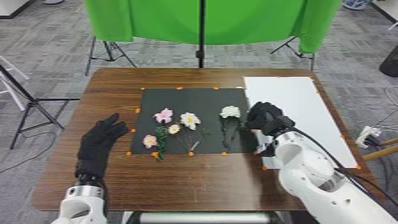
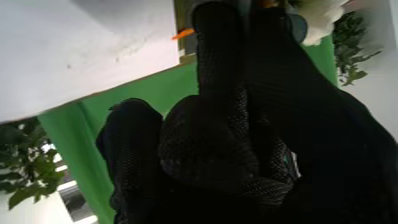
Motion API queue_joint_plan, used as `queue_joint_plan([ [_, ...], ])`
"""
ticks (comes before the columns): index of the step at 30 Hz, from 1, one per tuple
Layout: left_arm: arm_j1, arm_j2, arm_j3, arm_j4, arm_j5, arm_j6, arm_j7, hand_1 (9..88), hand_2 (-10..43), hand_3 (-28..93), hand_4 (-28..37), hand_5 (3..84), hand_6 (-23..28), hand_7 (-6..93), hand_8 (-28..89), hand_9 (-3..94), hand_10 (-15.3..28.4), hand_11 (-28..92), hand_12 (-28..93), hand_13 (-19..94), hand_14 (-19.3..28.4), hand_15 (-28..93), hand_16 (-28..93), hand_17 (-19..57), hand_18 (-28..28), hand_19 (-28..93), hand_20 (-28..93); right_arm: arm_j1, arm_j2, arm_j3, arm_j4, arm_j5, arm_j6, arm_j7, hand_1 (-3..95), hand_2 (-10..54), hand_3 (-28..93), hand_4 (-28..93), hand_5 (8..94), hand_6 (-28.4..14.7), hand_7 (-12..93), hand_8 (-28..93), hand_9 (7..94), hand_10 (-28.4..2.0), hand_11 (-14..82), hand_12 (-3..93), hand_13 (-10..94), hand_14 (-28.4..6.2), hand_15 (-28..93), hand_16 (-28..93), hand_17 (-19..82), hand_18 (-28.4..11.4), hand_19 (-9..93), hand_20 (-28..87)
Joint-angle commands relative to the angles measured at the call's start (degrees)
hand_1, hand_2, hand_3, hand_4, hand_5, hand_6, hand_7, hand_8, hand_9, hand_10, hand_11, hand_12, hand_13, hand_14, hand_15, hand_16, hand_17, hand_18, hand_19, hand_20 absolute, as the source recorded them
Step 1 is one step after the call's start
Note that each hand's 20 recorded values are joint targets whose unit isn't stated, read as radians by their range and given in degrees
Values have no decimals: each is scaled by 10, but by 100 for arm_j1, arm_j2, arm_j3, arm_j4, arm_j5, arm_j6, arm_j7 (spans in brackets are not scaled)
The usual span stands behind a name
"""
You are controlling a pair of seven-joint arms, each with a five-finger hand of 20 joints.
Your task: Arrange flowers
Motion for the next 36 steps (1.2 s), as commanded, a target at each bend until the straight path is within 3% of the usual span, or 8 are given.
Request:
queue_joint_plan([
  [1,57,-39,9,53,20,-65,-51,216,49,692,-283,459,50,117,-65,460,140,223,112,338,188,338,-45,5,135,157,182,-214,-11,94,-152,63,-53,-67,495,-95,617,-193,719,12,213,34,804,-107,180,255,893,-14,672,320,671,-116,932,640],
  [13,81,-34,2,39,30,-85,-47,216,47,693,-283,459,50,116,-65,460,140,221,111,338,188,339,-45,5,135,158,182,-539,-35,619,-634,10,-143,117,350,-95,648,-208,649,-9,161,-96,766,-128,214,204,905,-12,659,317,682,-117,932,640],
  [16,70,-26,55,62,37,-26,118,216,46,694,-283,459,50,116,-65,460,140,221,111,338,188,338,-44,5,135,157,181,-873,-196,1061,-844,324,359,-37,317,-95,628,-223,614,-11,136,-90,775,-135,218,207,908,-12,659,326,687,-118,932,659],
  [19,55,-15,111,83,17,87,355,217,46,696,-283,462,49,119,-65,463,140,223,112,342,187,341,-44,5,136,159,182,-1397,-546,1779,-954,2390,998,-1481,232,-95,623,-172,593,-22,120,-79,761,-146,208,210,865,-47,631,324,621,-143,932,583],
  [21,68,-3,134,72,-1,138,465,219,44,701,-282,465,48,122,-65,468,140,226,113,350,187,347,-42,7,137,161,184,-1665,-851,2264,-959,3896,516,-2514,184,-74,667,-142,589,-25,127,-80,697,-161,170,197,675,-141,464,265,349,-190,717,441],
  [25,23,7,148,74,147,105,577,219,42,707,-282,472,46,130,-69,478,141,231,112,360,183,353,-44,27,131,172,192,-1976,-1448,2609,-903,5479,23,-3751,126,-43,745,-154,539,-3,136,-92,551,-153,76,164,417,-145,124,220,172,-145,184,292],
  [31,16,5,112,23,329,24,676,228,38,708,-282,476,47,130,-71,479,140,232,112,362,182,351,-46,69,133,239,240,-2503,-2084,2977,-1000,6376,-821,-4108,31,-9,782,-172,385,15,88,-83,404,-140,40,120,281,-114,64,127,141,-127,55,238],
  [36,33,2,81,-35,462,0,601,227,35,711,-282,476,46,132,-71,480,140,234,113,361,181,351,-43,41,137,190,220,-2896,-2085,2943,-1099,6885,-670,-3894,5,-2,783,-177,366,14,82,-82,394,-140,38,113,262,-112,59,108,140,-124,42,231],
])
